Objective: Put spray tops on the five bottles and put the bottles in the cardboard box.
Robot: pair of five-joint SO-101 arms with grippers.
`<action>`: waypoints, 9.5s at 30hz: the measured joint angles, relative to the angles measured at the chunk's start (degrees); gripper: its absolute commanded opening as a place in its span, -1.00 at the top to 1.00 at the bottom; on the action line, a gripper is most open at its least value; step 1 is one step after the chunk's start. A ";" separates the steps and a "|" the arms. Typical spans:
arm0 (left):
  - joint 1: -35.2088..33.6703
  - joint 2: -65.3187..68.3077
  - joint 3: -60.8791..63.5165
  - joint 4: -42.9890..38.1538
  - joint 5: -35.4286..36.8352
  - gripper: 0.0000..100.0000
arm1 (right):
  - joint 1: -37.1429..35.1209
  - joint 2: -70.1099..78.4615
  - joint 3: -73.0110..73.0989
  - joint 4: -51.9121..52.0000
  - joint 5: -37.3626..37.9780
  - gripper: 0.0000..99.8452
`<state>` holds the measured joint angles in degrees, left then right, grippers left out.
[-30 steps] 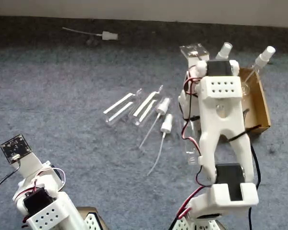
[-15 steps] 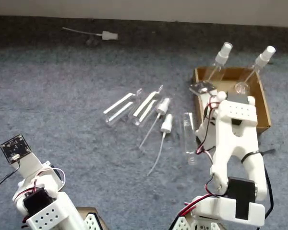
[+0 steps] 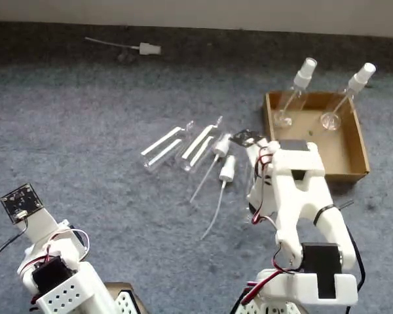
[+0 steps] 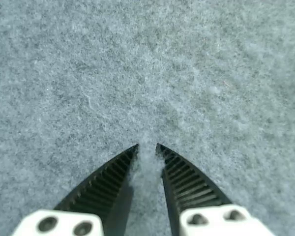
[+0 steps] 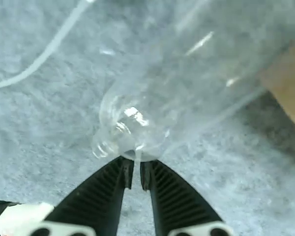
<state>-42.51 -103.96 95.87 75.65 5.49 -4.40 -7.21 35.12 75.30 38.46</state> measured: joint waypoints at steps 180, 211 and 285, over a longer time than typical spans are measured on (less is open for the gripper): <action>49.58 38.15 -44.40 5.63 -46.68 0.98 | -1.93 -90.29 54.68 -30.24 -41.49 0.95; 71.65 133.45 -124.57 16.35 -24.09 0.68 | 5.54 -96.88 59.16 -30.24 -41.49 0.95; 64.70 111.65 -158.95 24.53 -5.19 0.99 | -23.38 -96.79 60.40 -51.16 -41.58 0.96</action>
<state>22.20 7.69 -63.08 100.18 0.31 -27.78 -104.00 95.52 24.13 -3.12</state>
